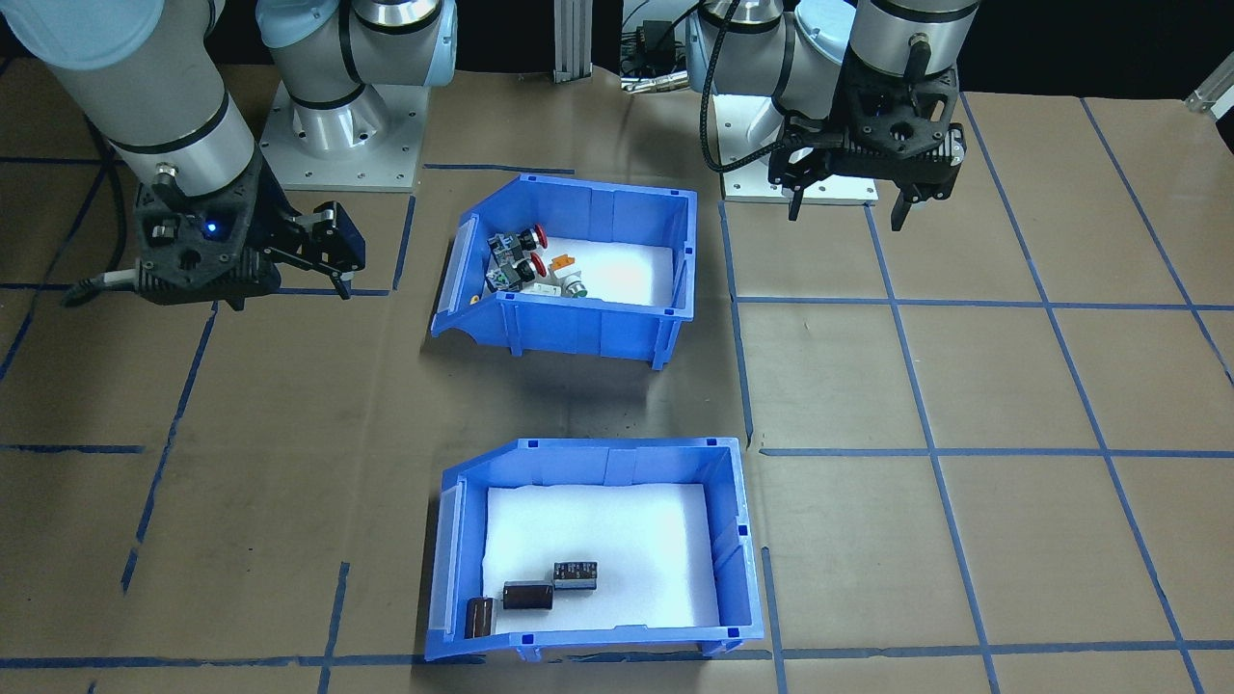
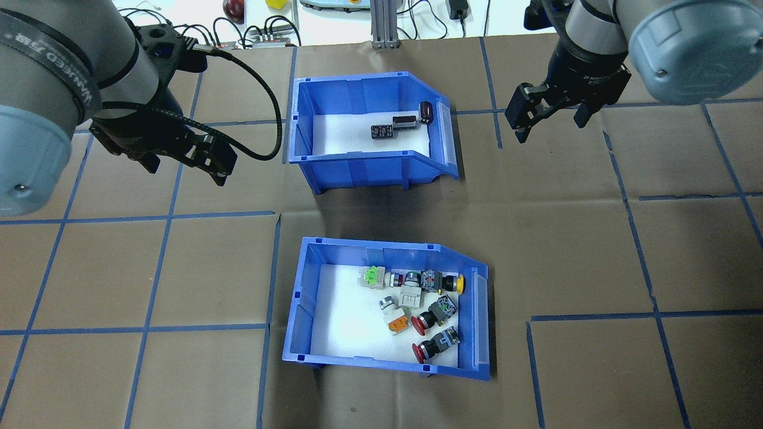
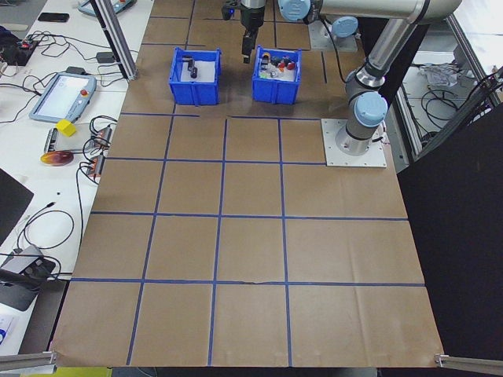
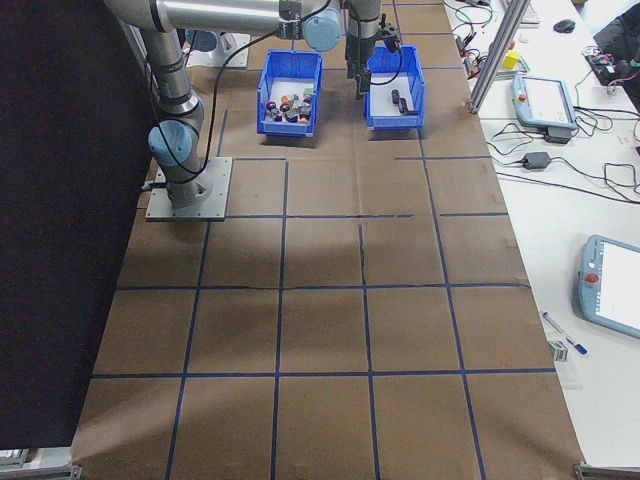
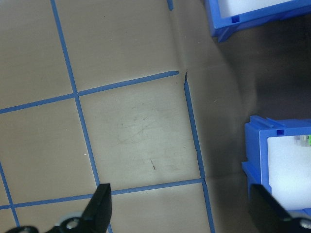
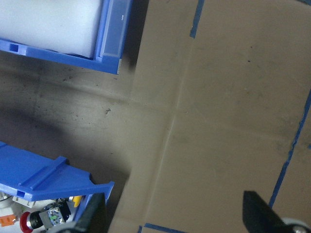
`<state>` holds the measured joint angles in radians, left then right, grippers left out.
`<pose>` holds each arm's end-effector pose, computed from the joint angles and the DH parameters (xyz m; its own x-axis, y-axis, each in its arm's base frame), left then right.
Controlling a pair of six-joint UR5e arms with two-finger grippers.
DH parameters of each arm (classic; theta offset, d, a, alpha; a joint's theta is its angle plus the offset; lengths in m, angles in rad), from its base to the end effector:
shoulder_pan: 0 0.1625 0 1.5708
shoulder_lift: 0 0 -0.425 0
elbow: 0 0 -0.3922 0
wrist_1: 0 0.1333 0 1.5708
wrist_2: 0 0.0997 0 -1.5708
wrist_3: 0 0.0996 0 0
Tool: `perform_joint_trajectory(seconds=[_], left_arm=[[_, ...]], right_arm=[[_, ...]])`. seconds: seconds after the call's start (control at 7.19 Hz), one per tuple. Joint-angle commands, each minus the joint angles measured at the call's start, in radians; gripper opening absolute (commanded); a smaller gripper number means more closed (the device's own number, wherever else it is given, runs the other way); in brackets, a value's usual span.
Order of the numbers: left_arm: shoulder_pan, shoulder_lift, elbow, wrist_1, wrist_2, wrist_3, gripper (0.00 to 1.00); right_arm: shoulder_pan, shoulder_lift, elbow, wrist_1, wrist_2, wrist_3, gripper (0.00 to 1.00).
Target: Place button box in front
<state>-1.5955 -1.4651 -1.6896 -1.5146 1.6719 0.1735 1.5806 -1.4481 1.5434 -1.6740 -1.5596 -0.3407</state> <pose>-0.1344 -0.4480 0.4853 -0.9755 0.1923 -0.1068 0.1960 0.9803 -0.0250 0.1397 -0.5416 0.4482 -0.9391 -0.3434 -0.0079 -0.3433 0.9391 -0.0112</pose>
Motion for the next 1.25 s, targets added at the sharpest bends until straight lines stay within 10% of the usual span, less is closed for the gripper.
perform_joint_trajectory(seconds=[0.0,0.56,1.11], left_arm=[[-0.001,0.000,-0.021,0.004,-0.001,-0.167,1.00],[-0.090,0.049,-0.114,0.005,-0.043,-1.178,0.99],[-0.307,0.066,-0.253,0.040,-0.095,-1.902,0.99]], right_arm=[[0.077,0.119,-0.095,-0.077,-0.020,-0.257,1.00],[0.289,0.386,-0.382,-0.061,-0.082,-0.563,1.00],[0.413,0.482,-0.454,-0.055,-0.073,-0.786,1.00]])
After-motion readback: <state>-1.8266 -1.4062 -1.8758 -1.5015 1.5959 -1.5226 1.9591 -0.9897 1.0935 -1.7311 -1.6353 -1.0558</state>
